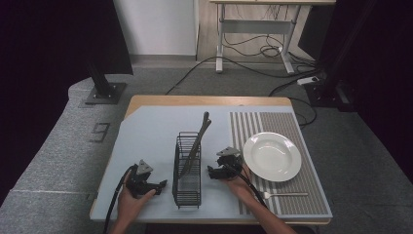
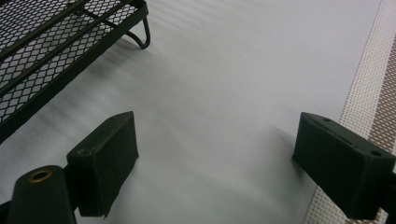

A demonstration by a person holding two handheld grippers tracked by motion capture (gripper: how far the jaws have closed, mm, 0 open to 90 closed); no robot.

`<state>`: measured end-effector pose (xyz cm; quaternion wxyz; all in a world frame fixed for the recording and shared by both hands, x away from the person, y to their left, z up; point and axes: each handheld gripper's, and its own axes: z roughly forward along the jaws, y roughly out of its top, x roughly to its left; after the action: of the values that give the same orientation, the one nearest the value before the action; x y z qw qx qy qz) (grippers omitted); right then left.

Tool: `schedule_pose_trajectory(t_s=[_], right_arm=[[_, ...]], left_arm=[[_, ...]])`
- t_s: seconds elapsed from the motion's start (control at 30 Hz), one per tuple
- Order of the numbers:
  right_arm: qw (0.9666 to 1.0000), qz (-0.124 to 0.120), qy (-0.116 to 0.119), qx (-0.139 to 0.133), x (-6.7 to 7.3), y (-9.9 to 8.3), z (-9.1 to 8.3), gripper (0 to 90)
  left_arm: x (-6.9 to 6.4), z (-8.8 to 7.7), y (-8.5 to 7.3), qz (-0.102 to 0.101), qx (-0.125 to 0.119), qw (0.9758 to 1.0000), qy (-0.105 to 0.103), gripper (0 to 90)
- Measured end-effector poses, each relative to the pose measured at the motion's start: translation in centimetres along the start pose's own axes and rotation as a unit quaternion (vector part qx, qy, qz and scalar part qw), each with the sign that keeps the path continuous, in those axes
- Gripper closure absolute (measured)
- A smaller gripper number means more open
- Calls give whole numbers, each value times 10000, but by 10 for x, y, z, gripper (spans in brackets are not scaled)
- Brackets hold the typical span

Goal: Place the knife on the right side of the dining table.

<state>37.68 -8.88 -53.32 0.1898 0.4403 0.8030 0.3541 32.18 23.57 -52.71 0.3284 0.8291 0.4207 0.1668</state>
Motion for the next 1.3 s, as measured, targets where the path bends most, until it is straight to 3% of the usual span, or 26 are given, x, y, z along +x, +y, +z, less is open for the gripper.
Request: schedule_pose_trajectory(t_s=[0.23,0.3,0.47,0.73,0.87,0.97,1.3], right_arm=[[9999,70,76,-96,-2,1,-4,139],[9992,232,243,-214,-4,5,-10,146],[9974,147,362,-598,-4,19,-39,155],[9943,243,538,-893,-8,34,-59,154],[9894,349,652,-1247,-12,57,-71,159],[9878,357,673,-1355,-12,65,-74,163],[9826,100,778,-1686,-14,119,-77,195]], left_arm=[[0,0,0,1,-2,10000,2,119],[0,0,0,2,-2,10000,1,119],[0,0,0,-1,-2,10000,0,118],[0,0,0,0,0,10000,-1,119],[0,0,0,1,-2,10000,0,119],[0,0,0,2,-1,10000,-1,119],[0,0,0,-9,-5,10000,-4,119]])
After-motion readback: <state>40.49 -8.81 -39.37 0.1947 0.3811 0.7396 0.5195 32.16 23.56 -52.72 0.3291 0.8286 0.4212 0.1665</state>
